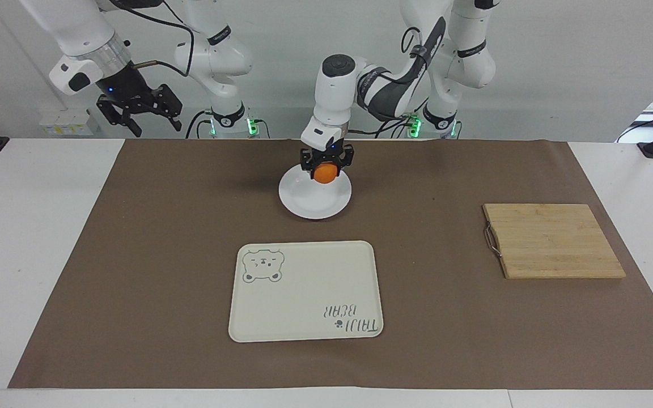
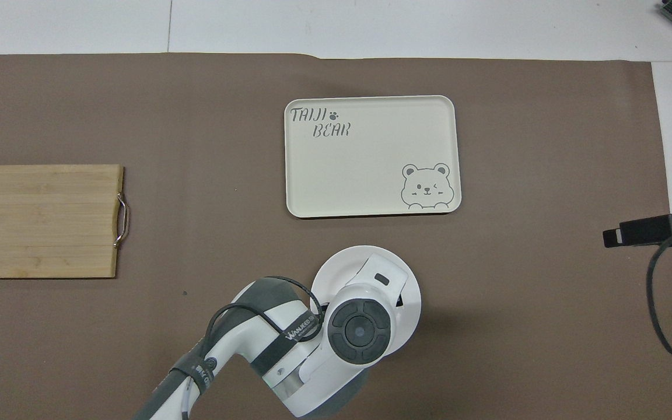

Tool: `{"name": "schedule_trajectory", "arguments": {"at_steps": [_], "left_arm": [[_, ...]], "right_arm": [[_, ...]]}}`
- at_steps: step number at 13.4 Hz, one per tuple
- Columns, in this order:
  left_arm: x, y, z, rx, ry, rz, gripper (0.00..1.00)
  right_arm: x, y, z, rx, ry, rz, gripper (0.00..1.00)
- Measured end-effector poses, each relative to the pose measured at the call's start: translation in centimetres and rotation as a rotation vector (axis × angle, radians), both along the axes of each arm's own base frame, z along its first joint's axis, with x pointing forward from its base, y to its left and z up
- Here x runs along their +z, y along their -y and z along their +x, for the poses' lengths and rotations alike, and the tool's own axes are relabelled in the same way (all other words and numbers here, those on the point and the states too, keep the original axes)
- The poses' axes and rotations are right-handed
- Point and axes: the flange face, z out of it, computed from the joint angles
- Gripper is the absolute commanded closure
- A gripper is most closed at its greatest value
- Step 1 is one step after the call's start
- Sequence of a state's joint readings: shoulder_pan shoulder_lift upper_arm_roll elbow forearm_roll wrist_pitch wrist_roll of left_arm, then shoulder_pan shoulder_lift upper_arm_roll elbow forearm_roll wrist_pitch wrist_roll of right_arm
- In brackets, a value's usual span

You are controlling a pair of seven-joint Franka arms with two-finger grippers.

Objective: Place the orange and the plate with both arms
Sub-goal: 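Carry the orange with the left gripper and release it onto the white plate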

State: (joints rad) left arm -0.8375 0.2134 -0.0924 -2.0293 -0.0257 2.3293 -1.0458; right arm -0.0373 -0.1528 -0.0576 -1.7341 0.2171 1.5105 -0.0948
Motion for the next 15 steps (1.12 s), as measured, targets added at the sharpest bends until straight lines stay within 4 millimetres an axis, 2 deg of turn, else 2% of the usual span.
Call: {"name": "schedule_trajectory", "arguments": {"at_steps": [1, 2, 3, 4, 6, 7, 9, 12, 15], "left_arm": [[-1.2, 0.3, -0.2, -0.002, -0.003, 0.002, 1.0], [-2.4, 0.6, -0.4, -0.005, -0.007, 0.003, 0.27], [-3.3, 1.0, -0.7, -0.011, -0.01, 0.006, 0.0], [-3.8, 1.2, -0.9, -0.016, -0.014, 0.009, 0.0], [-3.1, 1.2, -0.6, -0.013, -0.005, 0.003, 0.0], [-2.0, 1.0, 0.0, -0.002, 0.005, -0.006, 0.0], [1.8, -0.5, 2.7, 0.041, 0.023, -0.016, 0.0], [7.4, -4.6, 8.3, 0.077, 0.047, -0.021, 0.0], [10.0, -11.3, 14.4, 0.07, 0.087, -0.026, 0.0]], "right_arm": [[-0.4, 0.0, -0.1, -0.003, -0.006, 0.009, 0.0], [-0.8, 0.0, -0.3, -0.006, -0.009, 0.024, 0.0], [-1.2, -0.2, -0.2, -0.011, -0.005, 0.045, 0.0], [-1.9, -0.4, -0.1, -0.014, -0.007, 0.067, 0.0], [-4.0, -1.0, 0.1, -0.021, -0.01, 0.133, 0.0], [-5.4, -1.3, 0.2, -0.023, -0.013, 0.171, 0.0], [-8.1, -2.0, 0.5, -0.012, 0.001, 0.223, 0.0], [-12.6, -3.7, 0.7, 0.025, 0.002, 0.286, 0.0], [-19.1, -5.5, 0.3, 0.057, -0.016, 0.367, 0.0]]}}
